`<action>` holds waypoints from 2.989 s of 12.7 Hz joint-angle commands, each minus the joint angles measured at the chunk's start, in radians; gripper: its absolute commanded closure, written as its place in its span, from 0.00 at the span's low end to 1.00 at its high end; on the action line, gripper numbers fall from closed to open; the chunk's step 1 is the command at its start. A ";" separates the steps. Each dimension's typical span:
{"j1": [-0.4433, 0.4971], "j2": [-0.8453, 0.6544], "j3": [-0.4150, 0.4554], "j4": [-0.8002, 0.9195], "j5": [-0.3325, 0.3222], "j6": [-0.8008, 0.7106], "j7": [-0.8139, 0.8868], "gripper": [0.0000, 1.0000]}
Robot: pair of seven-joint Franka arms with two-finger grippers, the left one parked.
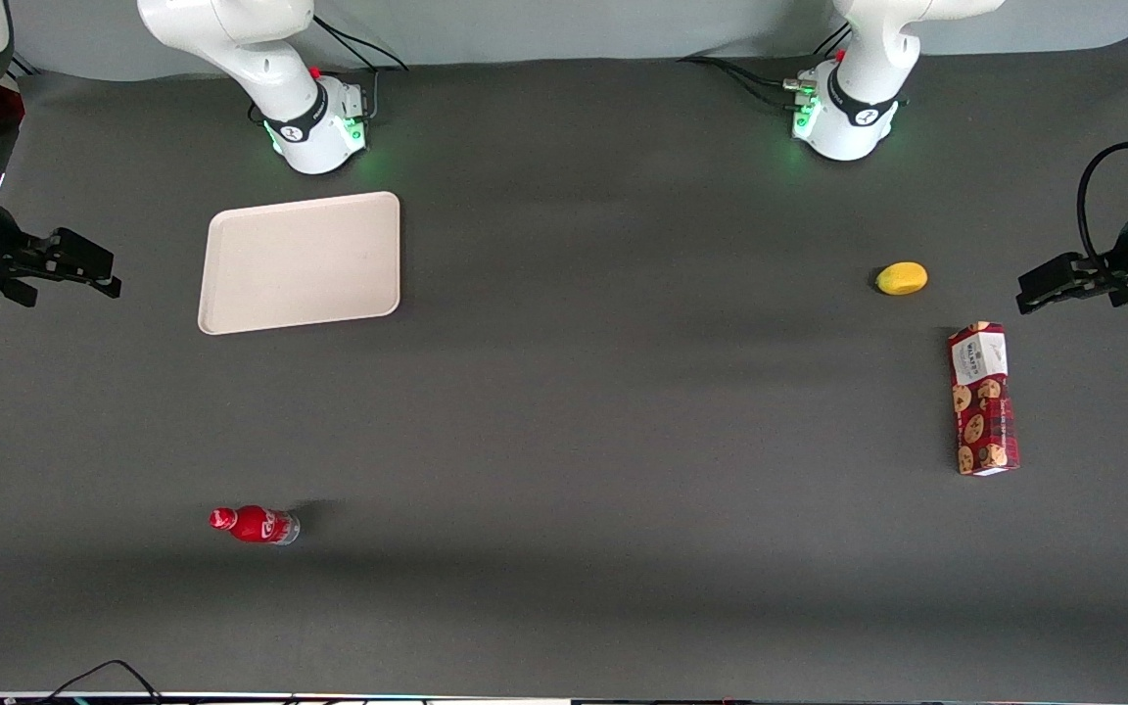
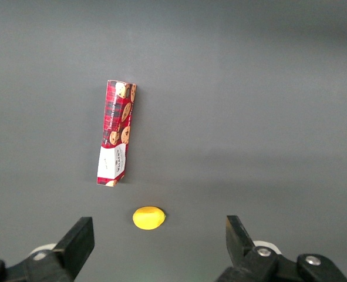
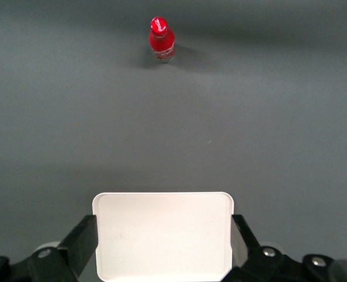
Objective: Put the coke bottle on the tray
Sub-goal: 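Move the open right gripper down toward the red Coca-Cola bottle, then close the right gripper around the bottle's neck and lift it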
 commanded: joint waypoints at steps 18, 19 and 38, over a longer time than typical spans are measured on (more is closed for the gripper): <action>0.004 0.754 0.015 0.443 0.074 0.341 -0.100 0.00; 0.004 0.774 0.015 0.443 0.074 0.349 -0.100 0.00; 0.002 0.805 0.006 0.472 0.104 0.372 -0.202 1.00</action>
